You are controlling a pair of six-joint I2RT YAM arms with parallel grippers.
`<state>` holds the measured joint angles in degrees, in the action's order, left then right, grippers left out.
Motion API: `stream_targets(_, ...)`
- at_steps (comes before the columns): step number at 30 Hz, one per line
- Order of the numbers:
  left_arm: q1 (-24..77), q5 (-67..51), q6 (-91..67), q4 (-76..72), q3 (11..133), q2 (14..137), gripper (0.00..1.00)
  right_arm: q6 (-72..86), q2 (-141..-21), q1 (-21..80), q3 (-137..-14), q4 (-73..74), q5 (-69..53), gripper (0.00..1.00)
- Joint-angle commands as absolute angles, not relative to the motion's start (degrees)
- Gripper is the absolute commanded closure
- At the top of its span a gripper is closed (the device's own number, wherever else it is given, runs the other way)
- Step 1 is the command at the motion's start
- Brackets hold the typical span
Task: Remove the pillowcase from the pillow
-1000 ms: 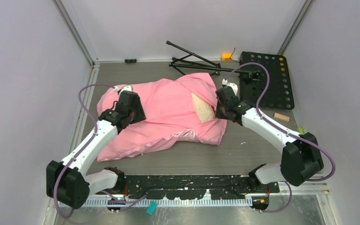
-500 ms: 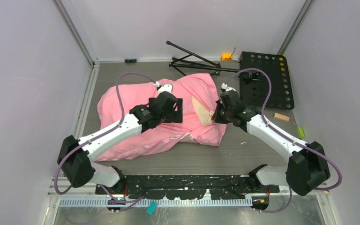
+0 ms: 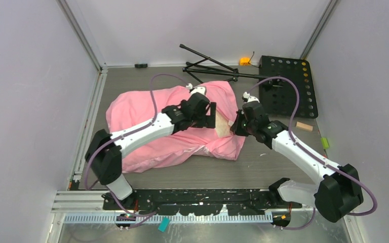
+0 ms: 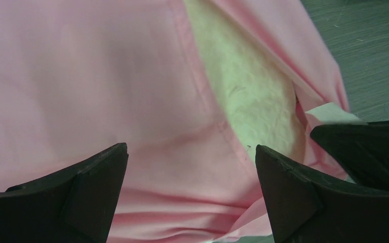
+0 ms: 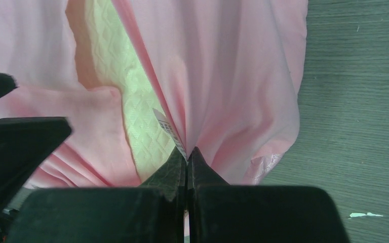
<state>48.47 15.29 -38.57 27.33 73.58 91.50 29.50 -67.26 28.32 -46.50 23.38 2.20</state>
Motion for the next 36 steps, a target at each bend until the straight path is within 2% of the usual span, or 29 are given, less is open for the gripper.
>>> stream_targets(1,49.6,13.8,-35.9,32.3,82.3,98.2,0.0,30.7,-65.0,28.2,-45.8,21.4,2.2,1.0)
stream_targets(7,49.8,17.4,-34.0,35.9,89.6,106.9,0.01,32.3,-63.8,28.2,-44.4,21.1,2.4,1.0)
stream_targets(8,49.7,18.8,-33.5,37.9,91.3,108.4,0.04,32.4,-63.5,28.2,-44.2,21.1,2.7,1.0)
stream_targets(11,48.6,24.3,-35.9,46.3,95.9,111.6,0.24,33.5,-62.2,28.2,-43.5,21.9,6.0,1.0)
stream_targets(12,48.0,26.2,-36.9,48.1,95.2,111.4,0.26,34.0,-61.5,28.2,-43.1,22.2,8.2,1.0)
stream_targets(16,44.6,31.7,-38.9,46.5,84.7,102.4,0.27,35.1,-58.3,28.2,-41.5,23.2,13.9,1.0)
stream_targets(20,36.8,28.3,-38.7,44.2,73.7,93.4,0.27,35.2,-56.3,28.2,-40.5,23.2,15.0,1.0)
stream_targets(23,31.6,31.5,-39.1,46.4,69.2,89.3,0.26,35.0,-56.2,28.1,-40.3,23.3,14.5,1.0)
stream_targets(26,30.5,35.0,-38.0,47.0,67.1,84.9,0.25,34.8,-56.9,28.1,-40.5,23.2,12.8,1.0)
stream_targets(30,34.6,25.8,-33.0,43.1,68.6,81.6,0.25,33.9,-59.4,28.2,-41.7,22.6,7.7,1.0)
stream_targets(34,45.9,29.4,-29.2,41.8,74.9,82.2,0.2,34.1,-61.0,28.2,-42.5,22.3,5.7,1.0)
stream_targets(36,49.1,27.6,-28.3,42.3,79.1,84.5,0.18,34.4,-60.8,28.1,-42.3,22.3,5.8,1.0)
